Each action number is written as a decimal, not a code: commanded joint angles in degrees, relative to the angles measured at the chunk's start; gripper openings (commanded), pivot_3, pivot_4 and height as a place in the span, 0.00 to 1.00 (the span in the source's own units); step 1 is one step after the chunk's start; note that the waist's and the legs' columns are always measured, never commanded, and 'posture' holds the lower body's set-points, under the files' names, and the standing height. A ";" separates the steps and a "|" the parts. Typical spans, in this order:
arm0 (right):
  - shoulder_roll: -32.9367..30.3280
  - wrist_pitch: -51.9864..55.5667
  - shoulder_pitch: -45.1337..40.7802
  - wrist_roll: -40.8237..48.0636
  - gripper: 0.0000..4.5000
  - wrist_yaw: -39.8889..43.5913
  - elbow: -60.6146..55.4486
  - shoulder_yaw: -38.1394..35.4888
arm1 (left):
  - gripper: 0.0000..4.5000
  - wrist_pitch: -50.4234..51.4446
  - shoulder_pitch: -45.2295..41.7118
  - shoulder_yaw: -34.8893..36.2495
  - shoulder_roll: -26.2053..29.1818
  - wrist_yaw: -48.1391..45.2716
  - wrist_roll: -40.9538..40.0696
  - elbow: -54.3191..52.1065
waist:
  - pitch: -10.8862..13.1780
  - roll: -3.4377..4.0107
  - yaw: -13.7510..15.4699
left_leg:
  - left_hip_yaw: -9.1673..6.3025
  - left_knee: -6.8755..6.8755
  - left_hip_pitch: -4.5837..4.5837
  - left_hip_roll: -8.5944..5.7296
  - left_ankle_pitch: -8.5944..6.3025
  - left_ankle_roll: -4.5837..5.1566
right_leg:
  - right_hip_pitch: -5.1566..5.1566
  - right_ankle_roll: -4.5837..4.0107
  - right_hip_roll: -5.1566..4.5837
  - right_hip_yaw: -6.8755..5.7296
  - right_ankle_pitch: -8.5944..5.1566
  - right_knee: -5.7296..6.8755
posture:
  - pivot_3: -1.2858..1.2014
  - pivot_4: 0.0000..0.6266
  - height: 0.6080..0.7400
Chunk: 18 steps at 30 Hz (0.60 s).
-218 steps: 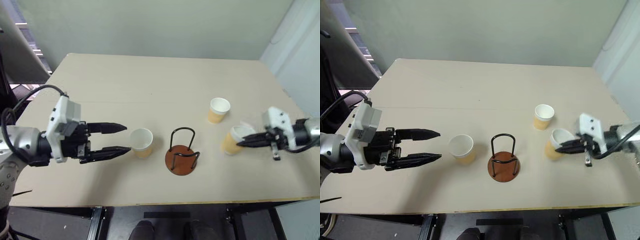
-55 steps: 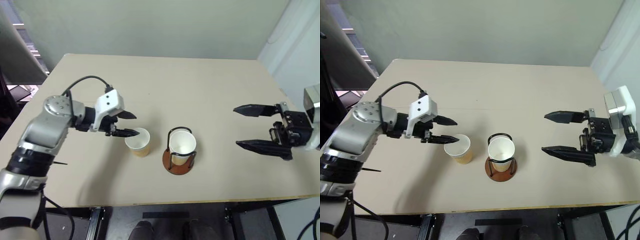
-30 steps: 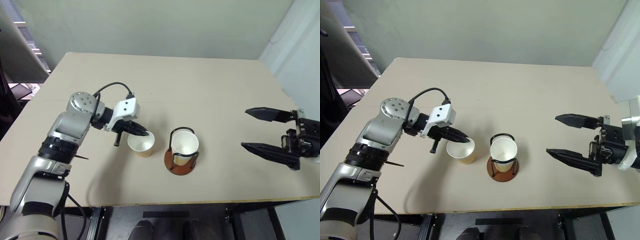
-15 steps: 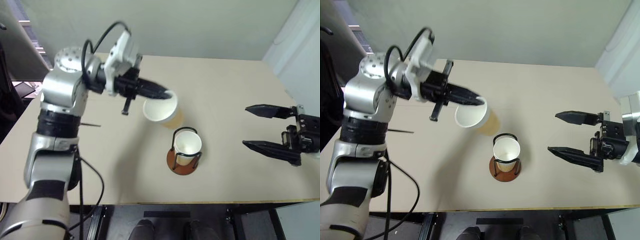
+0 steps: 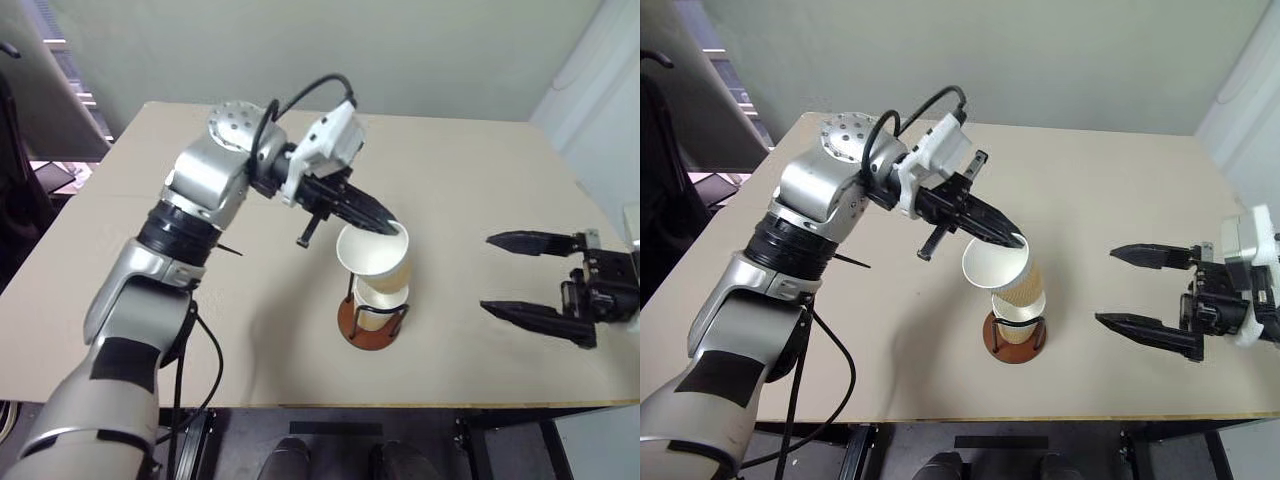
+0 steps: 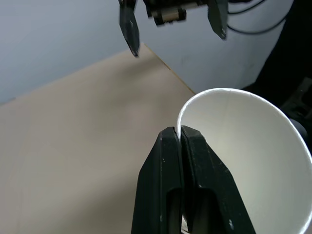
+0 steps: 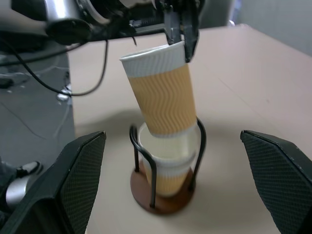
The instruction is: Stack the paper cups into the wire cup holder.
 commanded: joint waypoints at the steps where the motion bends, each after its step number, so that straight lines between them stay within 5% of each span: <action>1: 0.17 1.48 5.15 0.28 1.00 0.51 -3.03 -10.51 | 0.01 -3.74 -2.46 -2.32 0.73 -2.10 -0.42 1.74 | 0.00 0.00 0.11 | 0.02 0.00 0.00 0.01 -0.01 0.01 | 0.00 0.00 0.00 0.01 0.00 0.00 | 0.52 0.24 1.00; 9: 6.92 4.21 22.85 5.36 1.00 1.31 -10.70 -28.17 | 0.01 -8.57 -4.13 -9.06 1.42 -2.10 -1.98 5.37 | 0.01 -0.02 0.24 | 0.21 0.02 0.02 -0.08 -0.03 0.12 | 0.13 0.04 0.03 0.01 -0.03 -0.06 | 0.52 0.24 1.00; 18: 5.52 2.33 22.81 7.52 1.00 -2.99 -11.41 -27.49 | 0.01 -13.23 -4.67 -12.51 -0.54 -2.10 0.07 8.06 | 0.02 -0.02 -0.24 | 0.12 0.21 0.12 -0.61 -0.02 0.21 | 0.32 0.06 -0.05 0.11 -0.03 0.03 | 0.52 0.24 1.00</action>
